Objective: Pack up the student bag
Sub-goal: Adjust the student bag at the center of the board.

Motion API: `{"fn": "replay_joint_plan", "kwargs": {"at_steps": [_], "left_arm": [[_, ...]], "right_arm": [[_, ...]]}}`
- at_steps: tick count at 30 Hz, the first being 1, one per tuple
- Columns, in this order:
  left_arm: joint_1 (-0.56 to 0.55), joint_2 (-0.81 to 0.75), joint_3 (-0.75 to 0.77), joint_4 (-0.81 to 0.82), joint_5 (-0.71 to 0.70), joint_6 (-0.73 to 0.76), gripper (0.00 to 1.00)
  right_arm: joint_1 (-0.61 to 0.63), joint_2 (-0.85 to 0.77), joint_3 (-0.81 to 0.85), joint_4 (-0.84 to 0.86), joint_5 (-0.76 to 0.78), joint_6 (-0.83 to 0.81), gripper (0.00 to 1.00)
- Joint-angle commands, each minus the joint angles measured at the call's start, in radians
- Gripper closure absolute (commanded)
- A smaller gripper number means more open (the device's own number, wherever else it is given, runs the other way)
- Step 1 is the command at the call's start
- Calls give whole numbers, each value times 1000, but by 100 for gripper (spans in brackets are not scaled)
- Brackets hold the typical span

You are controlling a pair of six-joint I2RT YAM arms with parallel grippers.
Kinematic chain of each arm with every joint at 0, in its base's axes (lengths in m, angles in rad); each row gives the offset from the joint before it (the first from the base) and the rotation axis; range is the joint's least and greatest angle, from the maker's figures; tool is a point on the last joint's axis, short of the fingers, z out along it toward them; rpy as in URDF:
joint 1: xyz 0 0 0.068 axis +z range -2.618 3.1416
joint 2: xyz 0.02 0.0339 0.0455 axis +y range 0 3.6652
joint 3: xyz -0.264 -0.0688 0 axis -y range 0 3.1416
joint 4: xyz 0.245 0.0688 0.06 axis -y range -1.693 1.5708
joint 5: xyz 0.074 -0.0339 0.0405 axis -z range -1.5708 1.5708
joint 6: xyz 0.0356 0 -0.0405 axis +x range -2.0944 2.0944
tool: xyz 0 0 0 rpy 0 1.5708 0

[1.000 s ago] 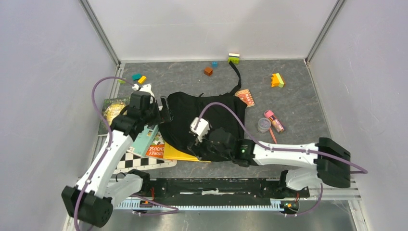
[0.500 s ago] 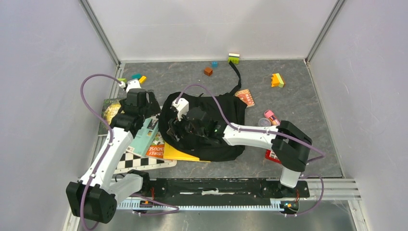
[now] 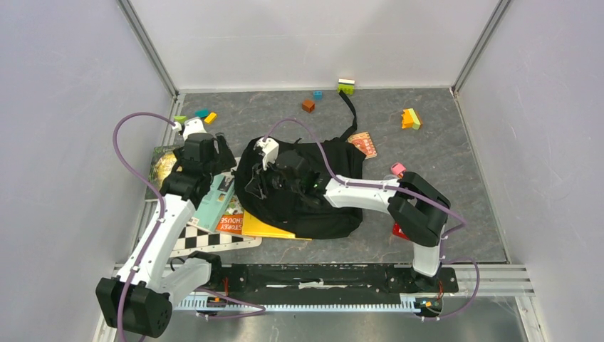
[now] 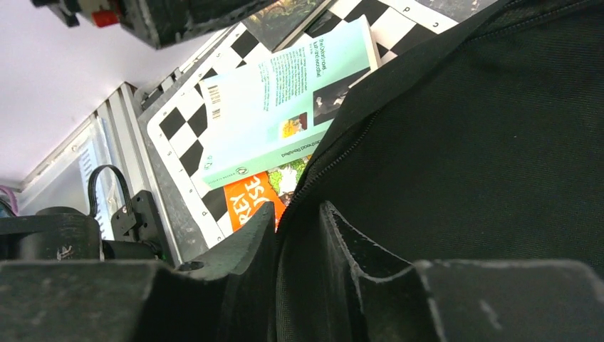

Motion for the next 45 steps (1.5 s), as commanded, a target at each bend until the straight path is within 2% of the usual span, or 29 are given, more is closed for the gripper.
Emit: {"fn": "replay_joint_plan", "kwargs": {"at_steps": [1,5,11,21,27,30,38,45], "left_arm": [[6,-20,-4,51,-21,32,0],[6,-20,-7,55,-7,32,0],[6,-30,-16,69,19,34,0],[6,-38,-26,91,57,32,0],[6,-37,-28,91,57,31,0],[6,-37,-26,91,62,35,0],[6,-17,-37,133,270,69,0],[4,-16,-54,170,377,81,0]], "right_arm": [[-19,-6,12,83,-39,39,72],[-28,-11,-8,99,-47,46,86],[-33,-16,-21,101,-44,30,100],[-16,-40,-38,8,72,-102,100],[10,-24,-22,-10,86,-117,100],[32,-28,-14,-59,196,-129,100],[39,-266,-274,135,502,-122,100],[35,-373,-400,195,640,-128,100]]}}
